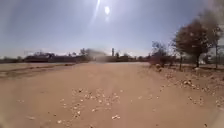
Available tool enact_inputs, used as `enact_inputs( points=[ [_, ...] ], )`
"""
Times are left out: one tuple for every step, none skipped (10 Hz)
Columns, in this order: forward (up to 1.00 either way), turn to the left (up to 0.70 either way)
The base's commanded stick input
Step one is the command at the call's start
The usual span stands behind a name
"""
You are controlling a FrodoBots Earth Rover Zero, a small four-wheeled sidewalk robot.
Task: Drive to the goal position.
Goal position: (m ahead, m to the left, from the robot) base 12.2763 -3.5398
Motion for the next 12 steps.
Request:
enact_inputs(
  points=[
    [1.0, 0.0],
    [1.0, 0.0],
    [1.0, 0.0],
    [1.0, 0.0],
    [1.0, 0.0],
    [1.0, 0.0],
    [1.0, 0.0],
    [1.0, 0.0],
    [1.0, 0.0],
    [1.0, 0.0],
    [1.0, 0.0],
    [1.0, 0.0]
  ],
)
